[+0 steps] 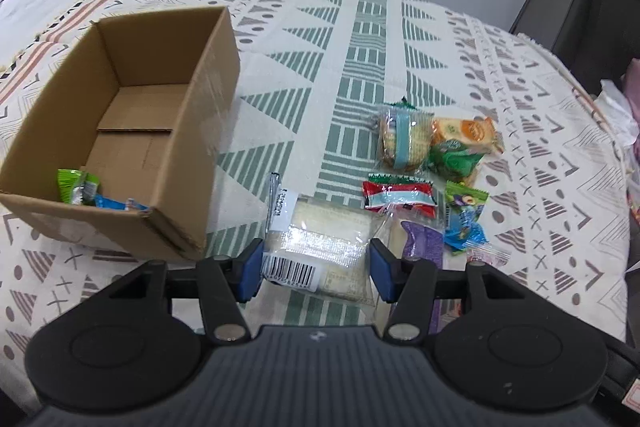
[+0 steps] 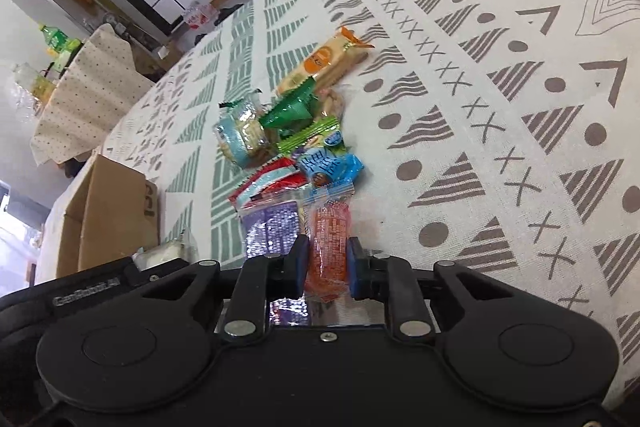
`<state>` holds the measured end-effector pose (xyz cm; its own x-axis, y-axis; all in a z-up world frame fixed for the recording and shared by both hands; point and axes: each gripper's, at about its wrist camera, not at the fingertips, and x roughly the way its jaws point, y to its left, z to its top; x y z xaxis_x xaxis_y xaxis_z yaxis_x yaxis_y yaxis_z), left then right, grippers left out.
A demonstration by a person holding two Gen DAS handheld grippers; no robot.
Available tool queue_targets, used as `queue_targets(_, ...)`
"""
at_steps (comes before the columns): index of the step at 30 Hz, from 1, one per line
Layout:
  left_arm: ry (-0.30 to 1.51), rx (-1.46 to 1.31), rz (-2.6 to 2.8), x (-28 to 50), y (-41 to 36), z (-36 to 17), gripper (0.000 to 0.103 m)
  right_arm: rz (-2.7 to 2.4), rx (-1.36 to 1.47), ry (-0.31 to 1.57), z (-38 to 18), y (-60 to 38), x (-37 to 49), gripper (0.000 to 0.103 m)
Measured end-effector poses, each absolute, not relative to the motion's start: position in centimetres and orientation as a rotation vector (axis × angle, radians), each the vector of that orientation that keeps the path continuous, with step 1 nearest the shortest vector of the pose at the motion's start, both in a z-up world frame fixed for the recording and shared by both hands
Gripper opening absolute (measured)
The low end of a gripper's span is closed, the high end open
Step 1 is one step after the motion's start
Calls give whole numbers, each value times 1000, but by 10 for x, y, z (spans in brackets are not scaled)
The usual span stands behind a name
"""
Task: Organize snacks
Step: 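Grasp the white bread pack with the left gripper while the right grasps the orange pastry, then lower both held snacks into the cardboard box and open both grippers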
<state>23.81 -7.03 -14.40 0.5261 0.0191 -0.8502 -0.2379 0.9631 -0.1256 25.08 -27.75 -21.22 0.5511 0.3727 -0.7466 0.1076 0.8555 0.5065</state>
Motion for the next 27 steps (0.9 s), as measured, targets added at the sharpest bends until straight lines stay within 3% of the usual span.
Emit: queue_targets(27, 855, -370, 138, 200, -10, -83, 54, 199, 509, 822, -136, -250, 224, 19)
